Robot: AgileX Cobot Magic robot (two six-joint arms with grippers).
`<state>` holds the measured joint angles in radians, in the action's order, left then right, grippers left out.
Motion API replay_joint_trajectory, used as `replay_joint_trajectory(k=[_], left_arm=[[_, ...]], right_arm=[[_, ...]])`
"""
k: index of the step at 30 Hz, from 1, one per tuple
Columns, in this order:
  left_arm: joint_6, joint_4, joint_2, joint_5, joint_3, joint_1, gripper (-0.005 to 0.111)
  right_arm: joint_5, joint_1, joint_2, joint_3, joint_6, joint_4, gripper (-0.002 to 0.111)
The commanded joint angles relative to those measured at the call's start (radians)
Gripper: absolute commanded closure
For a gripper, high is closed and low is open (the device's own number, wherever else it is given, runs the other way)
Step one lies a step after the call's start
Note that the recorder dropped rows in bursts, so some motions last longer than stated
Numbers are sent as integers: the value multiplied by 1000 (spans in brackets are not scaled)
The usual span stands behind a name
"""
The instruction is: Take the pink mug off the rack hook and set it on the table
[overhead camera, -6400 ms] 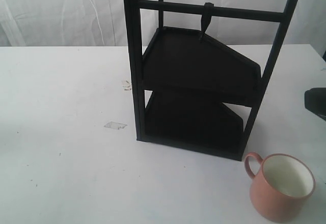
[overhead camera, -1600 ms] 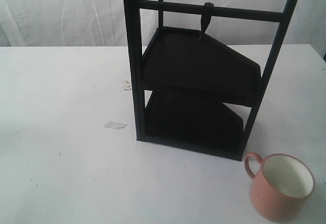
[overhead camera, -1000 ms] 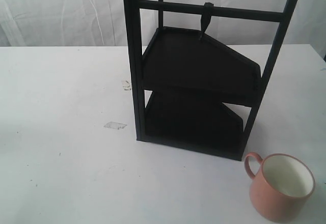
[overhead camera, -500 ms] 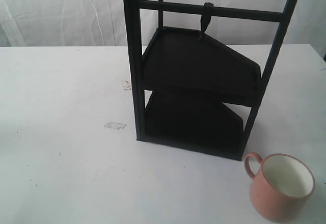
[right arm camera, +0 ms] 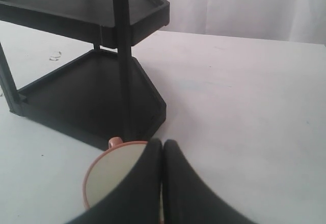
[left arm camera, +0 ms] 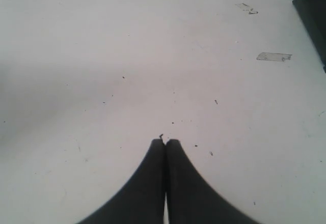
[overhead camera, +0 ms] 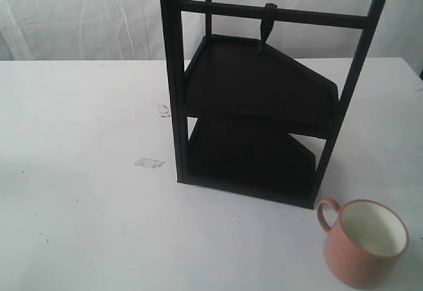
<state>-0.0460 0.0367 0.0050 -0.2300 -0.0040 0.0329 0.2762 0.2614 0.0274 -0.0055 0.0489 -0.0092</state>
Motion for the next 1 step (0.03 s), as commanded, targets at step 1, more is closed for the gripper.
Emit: replay_joint_trajectory(k=[1], left_arm=[[-1, 11, -5, -3, 4, 2, 107]], right_arm=[[-9, -5, -5, 5, 5, -7, 108]])
